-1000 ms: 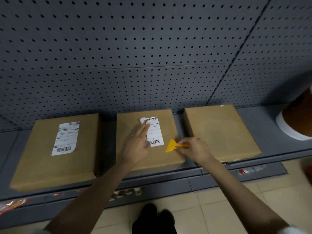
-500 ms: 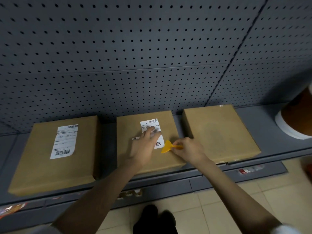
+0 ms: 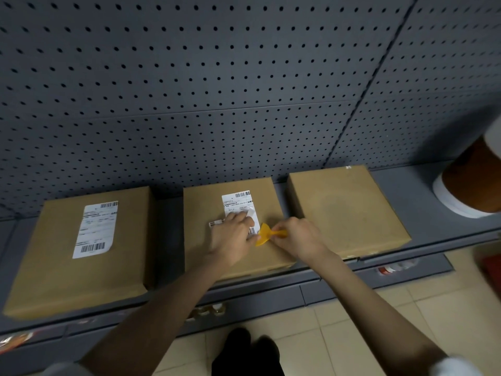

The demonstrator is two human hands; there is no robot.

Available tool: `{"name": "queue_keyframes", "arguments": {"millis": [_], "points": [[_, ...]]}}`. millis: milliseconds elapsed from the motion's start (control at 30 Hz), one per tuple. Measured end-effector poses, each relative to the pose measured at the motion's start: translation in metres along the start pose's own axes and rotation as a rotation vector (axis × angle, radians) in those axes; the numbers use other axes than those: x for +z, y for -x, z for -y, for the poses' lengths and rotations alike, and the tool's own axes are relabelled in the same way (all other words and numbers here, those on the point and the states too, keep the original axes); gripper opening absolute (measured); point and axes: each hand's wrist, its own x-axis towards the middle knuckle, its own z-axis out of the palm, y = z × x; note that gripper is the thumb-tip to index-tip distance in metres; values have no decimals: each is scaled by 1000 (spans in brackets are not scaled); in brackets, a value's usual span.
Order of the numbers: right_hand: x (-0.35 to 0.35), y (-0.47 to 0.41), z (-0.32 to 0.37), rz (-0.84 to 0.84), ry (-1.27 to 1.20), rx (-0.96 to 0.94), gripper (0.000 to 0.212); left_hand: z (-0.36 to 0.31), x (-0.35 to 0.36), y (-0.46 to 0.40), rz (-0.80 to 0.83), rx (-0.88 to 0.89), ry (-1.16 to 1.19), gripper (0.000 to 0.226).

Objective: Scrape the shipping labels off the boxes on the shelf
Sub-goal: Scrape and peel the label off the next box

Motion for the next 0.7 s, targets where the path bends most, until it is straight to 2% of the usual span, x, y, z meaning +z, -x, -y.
{"name": "queue_keyframes", "arguments": {"millis": [367, 700], "points": [[1, -3, 3, 3, 51, -35, 30, -15, 4, -3, -78, -107, 120, 17], [-9, 3, -25, 21, -107, 48, 24, -14, 2, -6, -57, -140, 173, 18]]}}
